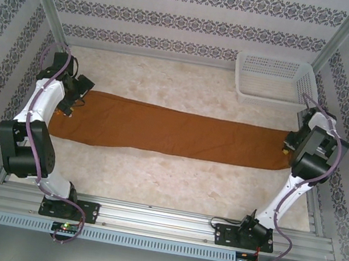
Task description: Roll up the long pants
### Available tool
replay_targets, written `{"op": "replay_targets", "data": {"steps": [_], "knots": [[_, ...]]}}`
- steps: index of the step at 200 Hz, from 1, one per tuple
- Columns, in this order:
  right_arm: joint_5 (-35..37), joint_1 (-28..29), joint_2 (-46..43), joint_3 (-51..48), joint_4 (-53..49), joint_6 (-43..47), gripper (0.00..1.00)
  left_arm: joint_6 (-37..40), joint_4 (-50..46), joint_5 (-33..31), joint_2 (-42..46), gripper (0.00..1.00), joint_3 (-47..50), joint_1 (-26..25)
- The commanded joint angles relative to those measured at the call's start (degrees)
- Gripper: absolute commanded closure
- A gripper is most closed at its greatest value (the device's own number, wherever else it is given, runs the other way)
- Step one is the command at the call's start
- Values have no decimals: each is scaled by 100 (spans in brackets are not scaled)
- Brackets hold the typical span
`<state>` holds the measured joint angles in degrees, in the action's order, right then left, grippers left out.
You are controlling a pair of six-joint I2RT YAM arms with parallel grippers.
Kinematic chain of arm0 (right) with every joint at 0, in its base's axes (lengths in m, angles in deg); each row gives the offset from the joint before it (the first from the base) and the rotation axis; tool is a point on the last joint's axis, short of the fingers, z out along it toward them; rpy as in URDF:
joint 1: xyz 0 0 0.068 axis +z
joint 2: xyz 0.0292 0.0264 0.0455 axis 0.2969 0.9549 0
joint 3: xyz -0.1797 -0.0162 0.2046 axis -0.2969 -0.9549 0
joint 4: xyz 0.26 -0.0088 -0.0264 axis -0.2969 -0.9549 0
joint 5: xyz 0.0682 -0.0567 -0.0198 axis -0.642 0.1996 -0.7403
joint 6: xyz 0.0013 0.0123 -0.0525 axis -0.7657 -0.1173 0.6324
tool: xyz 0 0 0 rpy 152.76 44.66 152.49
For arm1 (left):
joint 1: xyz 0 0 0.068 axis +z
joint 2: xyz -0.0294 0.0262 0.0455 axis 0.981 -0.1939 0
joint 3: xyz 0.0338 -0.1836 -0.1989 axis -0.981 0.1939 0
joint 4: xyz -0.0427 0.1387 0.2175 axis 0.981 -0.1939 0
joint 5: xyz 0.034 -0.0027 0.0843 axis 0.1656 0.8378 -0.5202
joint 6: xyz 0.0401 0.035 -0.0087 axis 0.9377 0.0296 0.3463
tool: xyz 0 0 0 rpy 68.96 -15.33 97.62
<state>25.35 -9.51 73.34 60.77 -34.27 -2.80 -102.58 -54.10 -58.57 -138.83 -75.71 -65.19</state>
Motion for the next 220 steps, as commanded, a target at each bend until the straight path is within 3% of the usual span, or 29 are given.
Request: {"op": "replay_targets", "data": {"steps": [1,38,70,101,183,220], "knots": [[159,37,704,-793,-310,-138,100,-108,-89,43,152,0,-7,30],[261,227,70,-918,-109,-440,100,-104,-94,74,152,0,-105,35],[-490,373,-849,-628,-181,-715,100,-114,-91,163,152,0,-276,35],[-778,364,-1828,-173,-416,-679,100,-82,-160,206,277,0,-341,34],[587,-431,-2893,1702,-1365,-803,100,-58,-355,159,581,0,-383,35],[317,-427,-3146,2412,-1635,-853,100,-44,-430,190,629,0,-438,35]]}}
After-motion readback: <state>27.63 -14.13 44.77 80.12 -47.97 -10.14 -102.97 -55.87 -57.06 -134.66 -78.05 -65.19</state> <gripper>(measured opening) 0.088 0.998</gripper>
